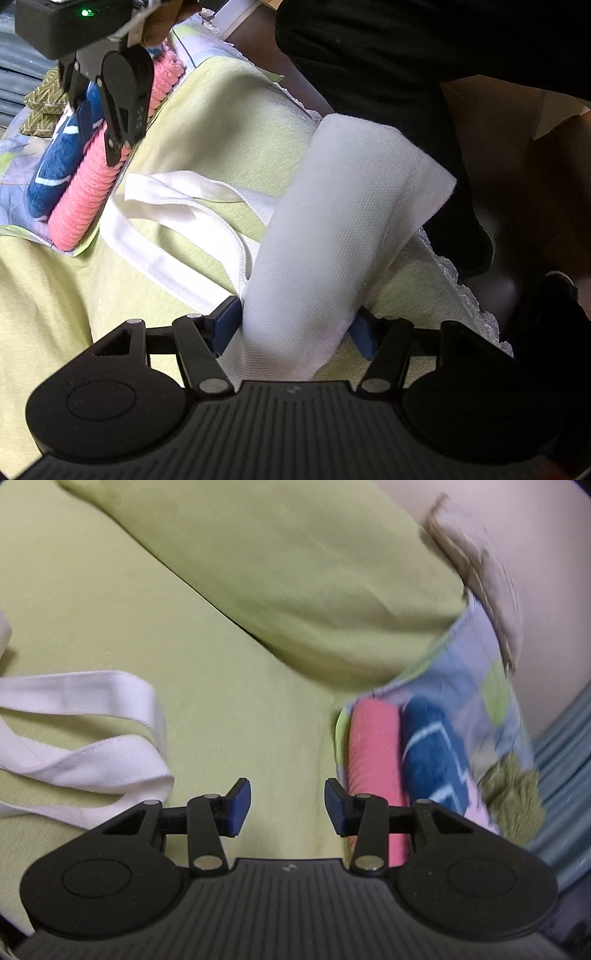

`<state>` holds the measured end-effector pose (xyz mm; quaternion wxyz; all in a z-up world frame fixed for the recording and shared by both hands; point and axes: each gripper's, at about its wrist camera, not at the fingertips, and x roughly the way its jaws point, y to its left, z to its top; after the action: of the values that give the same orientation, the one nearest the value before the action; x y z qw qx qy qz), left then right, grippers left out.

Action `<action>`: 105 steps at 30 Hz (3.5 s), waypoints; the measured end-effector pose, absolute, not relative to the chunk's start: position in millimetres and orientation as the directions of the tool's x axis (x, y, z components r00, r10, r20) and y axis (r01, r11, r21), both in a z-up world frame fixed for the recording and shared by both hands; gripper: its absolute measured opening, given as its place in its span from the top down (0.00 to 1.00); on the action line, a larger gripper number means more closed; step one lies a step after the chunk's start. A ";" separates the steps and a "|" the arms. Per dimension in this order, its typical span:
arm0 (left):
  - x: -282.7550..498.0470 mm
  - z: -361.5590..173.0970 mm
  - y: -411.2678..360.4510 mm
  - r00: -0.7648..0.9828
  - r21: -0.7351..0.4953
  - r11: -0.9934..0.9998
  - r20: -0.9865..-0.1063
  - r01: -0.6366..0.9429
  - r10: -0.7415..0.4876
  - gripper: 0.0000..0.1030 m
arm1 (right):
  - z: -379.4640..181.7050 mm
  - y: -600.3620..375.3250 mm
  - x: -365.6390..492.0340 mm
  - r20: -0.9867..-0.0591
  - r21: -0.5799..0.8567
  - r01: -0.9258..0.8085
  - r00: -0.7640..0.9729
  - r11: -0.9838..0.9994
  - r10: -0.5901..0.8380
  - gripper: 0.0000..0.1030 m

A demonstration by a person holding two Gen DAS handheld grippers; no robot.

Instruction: Fold shopping bag

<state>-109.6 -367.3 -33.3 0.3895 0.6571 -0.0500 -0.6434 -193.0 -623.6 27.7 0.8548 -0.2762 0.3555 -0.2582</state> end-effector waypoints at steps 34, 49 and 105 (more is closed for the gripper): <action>-95.3 -14.5 -398.7 0.079 0.427 -0.694 -0.877 0.580 -0.473 0.39 | -46.1 -456.1 -243.0 -0.500 -0.634 -0.063 0.793 0.771 -0.347 0.48; -78.3 8.3 -423.6 -0.021 0.325 -0.635 -0.880 0.701 -0.474 0.38 | 2.9 -611.4 -196.2 -0.788 0.157 -0.301 0.536 0.941 0.303 0.50; -56.9 -9.7 -445.9 0.052 0.435 -0.623 -0.843 0.650 -0.535 0.33 | -34.6 -504.7 -210.9 -0.492 -0.783 -0.181 0.766 0.595 -0.414 0.43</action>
<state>-56.9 -445.9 -9.7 0.4315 0.5827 0.0493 -0.6869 -210.9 -504.7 -34.6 0.8280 -0.4442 0.3348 -0.0705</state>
